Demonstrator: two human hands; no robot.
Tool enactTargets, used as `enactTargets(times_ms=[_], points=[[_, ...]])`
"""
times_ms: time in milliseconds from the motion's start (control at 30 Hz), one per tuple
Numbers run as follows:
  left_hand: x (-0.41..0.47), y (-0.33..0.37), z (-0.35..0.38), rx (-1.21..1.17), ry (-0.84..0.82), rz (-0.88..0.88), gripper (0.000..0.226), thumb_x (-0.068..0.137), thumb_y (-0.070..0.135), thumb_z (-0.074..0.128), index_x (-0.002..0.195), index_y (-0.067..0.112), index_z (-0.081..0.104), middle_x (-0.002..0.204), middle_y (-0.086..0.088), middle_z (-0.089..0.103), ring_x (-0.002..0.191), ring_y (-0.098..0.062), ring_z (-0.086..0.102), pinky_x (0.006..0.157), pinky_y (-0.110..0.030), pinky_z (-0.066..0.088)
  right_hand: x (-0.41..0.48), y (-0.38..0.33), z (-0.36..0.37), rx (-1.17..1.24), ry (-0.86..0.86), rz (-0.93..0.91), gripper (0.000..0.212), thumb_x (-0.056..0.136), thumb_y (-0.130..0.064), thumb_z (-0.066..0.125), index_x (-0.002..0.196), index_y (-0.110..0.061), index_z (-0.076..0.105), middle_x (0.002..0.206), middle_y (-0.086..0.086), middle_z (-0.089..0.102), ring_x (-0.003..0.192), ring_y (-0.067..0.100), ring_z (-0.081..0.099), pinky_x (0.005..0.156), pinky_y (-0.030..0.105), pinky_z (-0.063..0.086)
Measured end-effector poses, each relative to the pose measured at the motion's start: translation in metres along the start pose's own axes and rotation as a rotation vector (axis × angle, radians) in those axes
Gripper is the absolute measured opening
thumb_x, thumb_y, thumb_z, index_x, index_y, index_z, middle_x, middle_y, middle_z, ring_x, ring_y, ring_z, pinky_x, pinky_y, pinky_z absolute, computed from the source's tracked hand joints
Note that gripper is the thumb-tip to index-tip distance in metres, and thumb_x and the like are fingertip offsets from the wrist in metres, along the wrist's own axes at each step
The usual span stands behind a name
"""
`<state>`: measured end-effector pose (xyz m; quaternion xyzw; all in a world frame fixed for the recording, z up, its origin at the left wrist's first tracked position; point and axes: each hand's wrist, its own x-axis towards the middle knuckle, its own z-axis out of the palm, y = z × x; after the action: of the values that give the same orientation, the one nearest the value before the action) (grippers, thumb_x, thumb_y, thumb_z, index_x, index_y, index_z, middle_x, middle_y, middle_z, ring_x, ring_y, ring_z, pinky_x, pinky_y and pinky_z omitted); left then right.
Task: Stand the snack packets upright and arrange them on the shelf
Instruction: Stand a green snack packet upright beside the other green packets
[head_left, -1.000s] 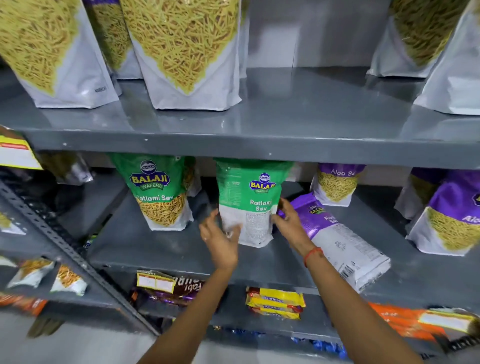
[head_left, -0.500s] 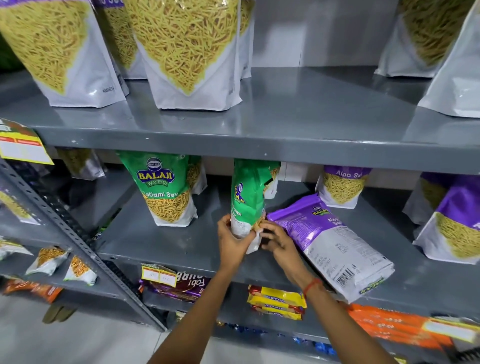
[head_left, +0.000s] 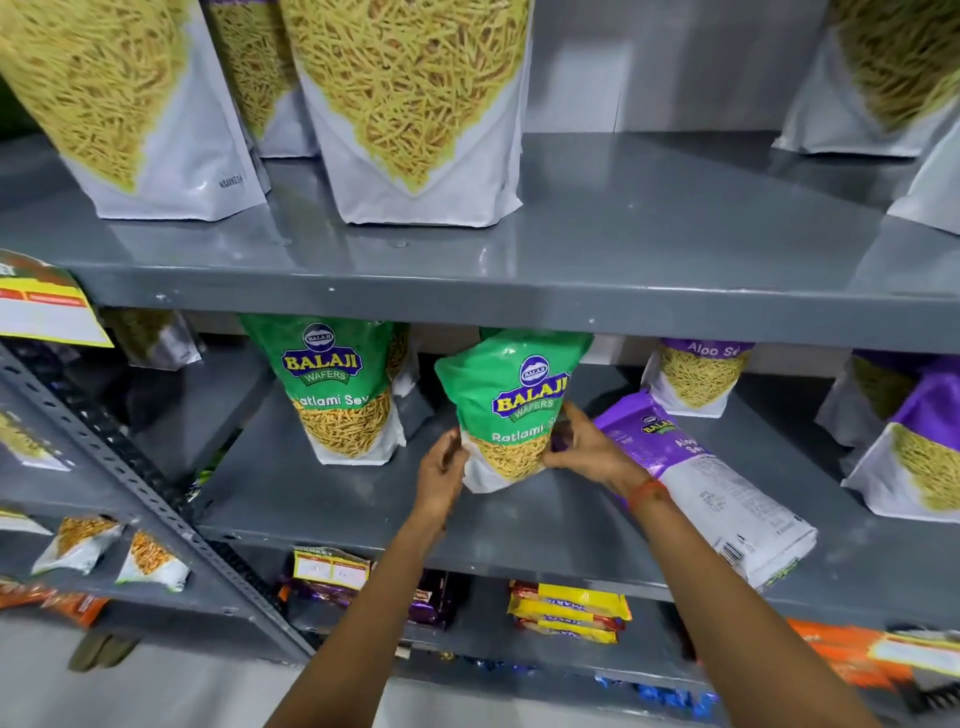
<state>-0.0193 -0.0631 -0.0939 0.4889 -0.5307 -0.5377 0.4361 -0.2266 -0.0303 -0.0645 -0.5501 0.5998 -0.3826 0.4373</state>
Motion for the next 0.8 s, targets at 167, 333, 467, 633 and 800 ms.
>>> enactTargets(times_ms=[167, 333, 467, 633, 800], points=[[-0.005, -0.005, 0.008, -0.15, 0.0, -0.147, 0.039, 0.099, 0.031, 0.036, 0.136, 0.019, 0.042, 0.142, -0.007, 0.049, 0.128, -0.023, 0.048, 0.11, -0.046, 0.036, -0.002, 0.003, -0.003, -0.246, 0.082, 0.007, 0.089, 0.061, -0.02, 0.087, 0.135, -0.021, 0.036, 0.12, 0.003, 0.037, 0.114, 0.025, 0.048, 0.101, 0.039, 0.046], [0.011, -0.002, 0.003, -0.116, -0.122, -0.174, 0.045, 0.097, 0.039, 0.036, 0.135, 0.016, 0.042, 0.14, -0.01, 0.051, 0.125, -0.025, 0.051, 0.111, -0.048, 0.036, -0.011, 0.001, 0.014, -0.04, 0.17, 0.006, 0.09, 0.055, -0.03, 0.09, 0.124, -0.023, 0.034, 0.125, -0.006, 0.052, 0.116, 0.016, 0.052, 0.101, 0.038, 0.046], [0.013, 0.005, 0.002, -0.056, -0.156, -0.171, 0.05, 0.097, 0.041, 0.034, 0.142, 0.018, 0.031, 0.147, -0.009, 0.043, 0.13, -0.023, 0.047, 0.112, -0.044, 0.035, -0.014, 0.004, 0.026, -0.004, 0.244, 0.007, 0.088, 0.058, -0.028, 0.088, 0.126, -0.018, 0.032, 0.126, -0.002, 0.054, 0.119, 0.018, 0.052, 0.105, 0.043, 0.045], [-0.018, 0.014, 0.013, -0.088, -0.093, -0.077, 0.054, 0.1, 0.037, 0.019, 0.149, 0.024, -0.002, 0.159, 0.004, 0.006, 0.134, -0.003, 0.017, 0.107, -0.024, 0.017, -0.029, -0.005, 0.032, 0.1, 0.25, -0.063, 0.089, 0.062, -0.036, 0.085, 0.134, -0.034, 0.032, 0.13, -0.01, 0.053, 0.121, 0.009, 0.052, 0.098, 0.029, 0.048], [-0.066, -0.003, 0.036, 0.089, 0.02, -0.12, 0.063, 0.098, 0.043, 0.023, 0.147, 0.022, -0.011, 0.159, 0.001, -0.012, 0.147, -0.016, -0.005, 0.122, -0.04, 0.0, -0.052, -0.019, 0.037, 0.203, 0.84, -0.278, 0.044, 0.085, -0.013, 0.06, 0.125, -0.014, 0.045, 0.11, 0.004, 0.056, 0.095, 0.008, 0.056, 0.071, 0.01, 0.046]])
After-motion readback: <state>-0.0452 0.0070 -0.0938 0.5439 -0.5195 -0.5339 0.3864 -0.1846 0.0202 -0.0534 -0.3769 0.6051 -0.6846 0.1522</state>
